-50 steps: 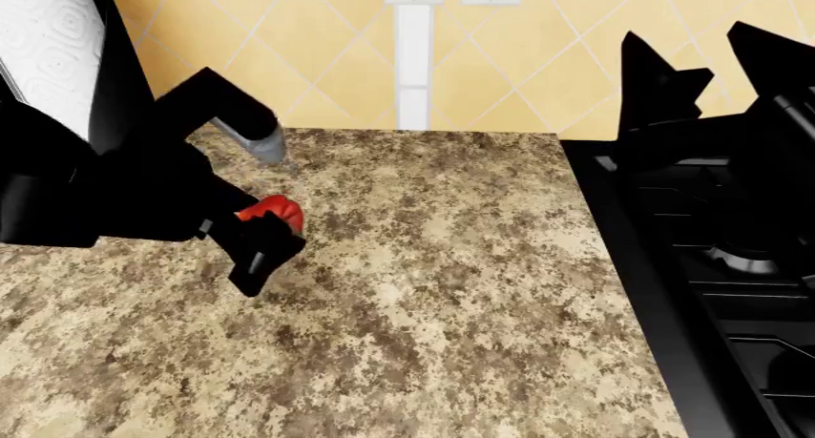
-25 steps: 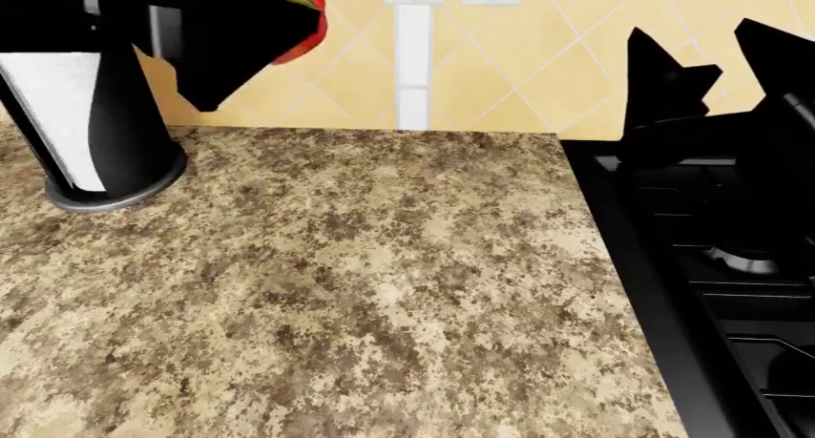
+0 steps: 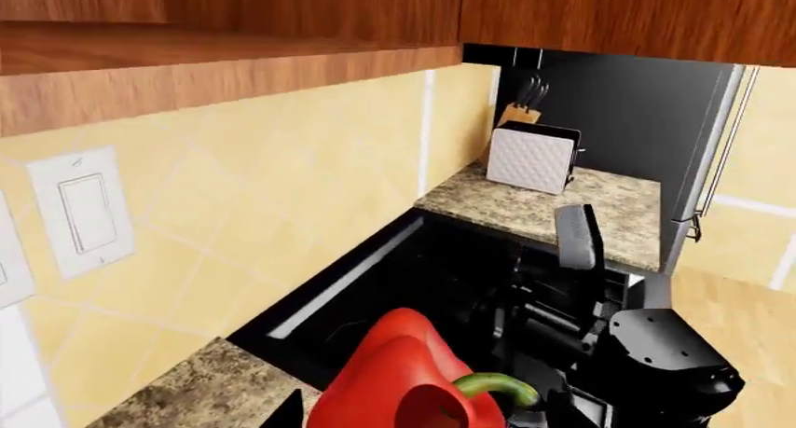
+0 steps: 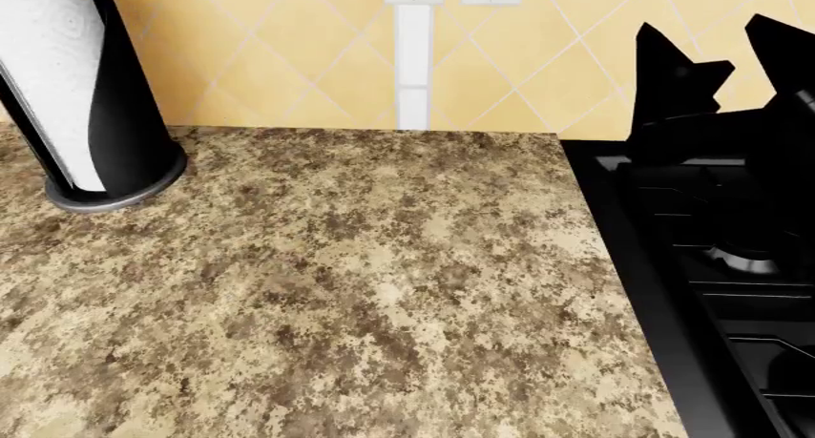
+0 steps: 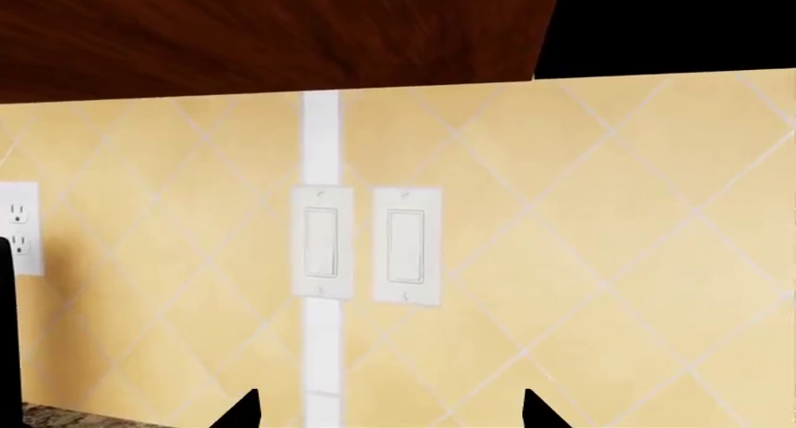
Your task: Pick the pickle, bell pepper from the counter and place them in the cabinet. Then close the cabinet.
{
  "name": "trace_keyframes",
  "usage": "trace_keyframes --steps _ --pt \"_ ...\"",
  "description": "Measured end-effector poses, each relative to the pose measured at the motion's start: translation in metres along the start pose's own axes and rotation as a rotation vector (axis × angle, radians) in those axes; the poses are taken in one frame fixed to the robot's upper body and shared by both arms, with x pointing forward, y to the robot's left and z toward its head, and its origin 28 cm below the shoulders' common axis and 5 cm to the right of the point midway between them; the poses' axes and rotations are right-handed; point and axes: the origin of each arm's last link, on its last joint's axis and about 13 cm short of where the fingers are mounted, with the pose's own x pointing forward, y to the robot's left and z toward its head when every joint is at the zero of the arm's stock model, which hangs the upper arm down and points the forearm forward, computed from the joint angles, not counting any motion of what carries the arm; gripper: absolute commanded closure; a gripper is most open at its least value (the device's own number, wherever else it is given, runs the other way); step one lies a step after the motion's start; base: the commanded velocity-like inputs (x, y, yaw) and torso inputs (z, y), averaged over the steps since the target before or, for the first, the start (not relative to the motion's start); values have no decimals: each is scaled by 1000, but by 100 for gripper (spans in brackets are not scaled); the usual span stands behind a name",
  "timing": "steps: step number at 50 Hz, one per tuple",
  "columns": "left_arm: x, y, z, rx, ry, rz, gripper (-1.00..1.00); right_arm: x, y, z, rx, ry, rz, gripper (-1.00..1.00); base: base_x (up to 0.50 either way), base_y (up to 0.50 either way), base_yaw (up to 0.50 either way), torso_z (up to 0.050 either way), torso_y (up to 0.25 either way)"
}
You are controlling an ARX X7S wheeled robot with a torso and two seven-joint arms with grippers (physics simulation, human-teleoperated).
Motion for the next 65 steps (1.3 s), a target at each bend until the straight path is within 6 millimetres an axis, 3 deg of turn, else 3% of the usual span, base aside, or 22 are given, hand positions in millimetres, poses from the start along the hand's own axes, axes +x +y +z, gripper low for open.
trace_keyframes --steps 12,42,65 --pt "1 -10 17 17 -23 -42 100 0 0 0 1 -3 -2 -100 0 0 0 0 0" --pt "16 -34 81 110 -119 -120 100 -1 0 1 3 -6 -3 -100 0 0 0 0 0" --pt "21 -26 111 188 -344 51 100 -2 -1 1 4 -8 -5 -100 0 0 0 0 0"
